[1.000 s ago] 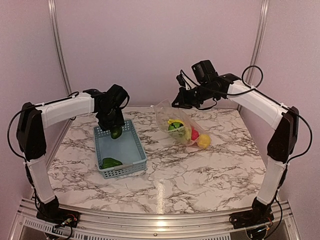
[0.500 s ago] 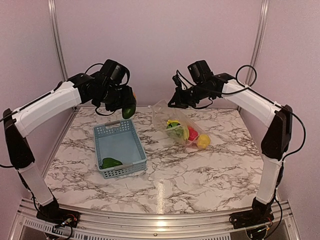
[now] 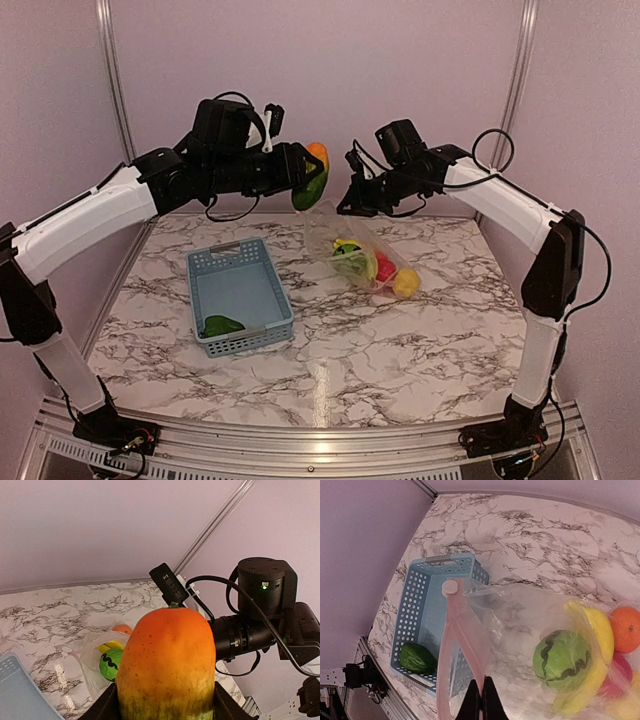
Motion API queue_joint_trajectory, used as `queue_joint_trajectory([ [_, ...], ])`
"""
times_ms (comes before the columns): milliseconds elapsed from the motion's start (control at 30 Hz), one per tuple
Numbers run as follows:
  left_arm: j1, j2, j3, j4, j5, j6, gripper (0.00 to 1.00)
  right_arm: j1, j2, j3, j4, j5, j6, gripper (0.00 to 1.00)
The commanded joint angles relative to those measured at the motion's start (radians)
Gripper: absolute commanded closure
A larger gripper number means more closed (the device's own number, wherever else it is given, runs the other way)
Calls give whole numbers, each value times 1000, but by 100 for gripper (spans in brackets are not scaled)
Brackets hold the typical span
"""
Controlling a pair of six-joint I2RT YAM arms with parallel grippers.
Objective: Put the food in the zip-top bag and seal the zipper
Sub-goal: Place the fake fruit in the zipper food storage bag.
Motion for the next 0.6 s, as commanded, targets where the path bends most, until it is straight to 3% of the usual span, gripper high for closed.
queue_joint_trajectory([
  [0,-15,37,-33,112,92,20,63,-3,-45,12,-32,31,-17,100],
  [233,-29,88,-50,153,98,-30,64,1,-58,40,-50,50,-16,100],
  [567,-28,150,-115,179,-75,-159,65,2,-78,72,-81,60,-10,100],
])
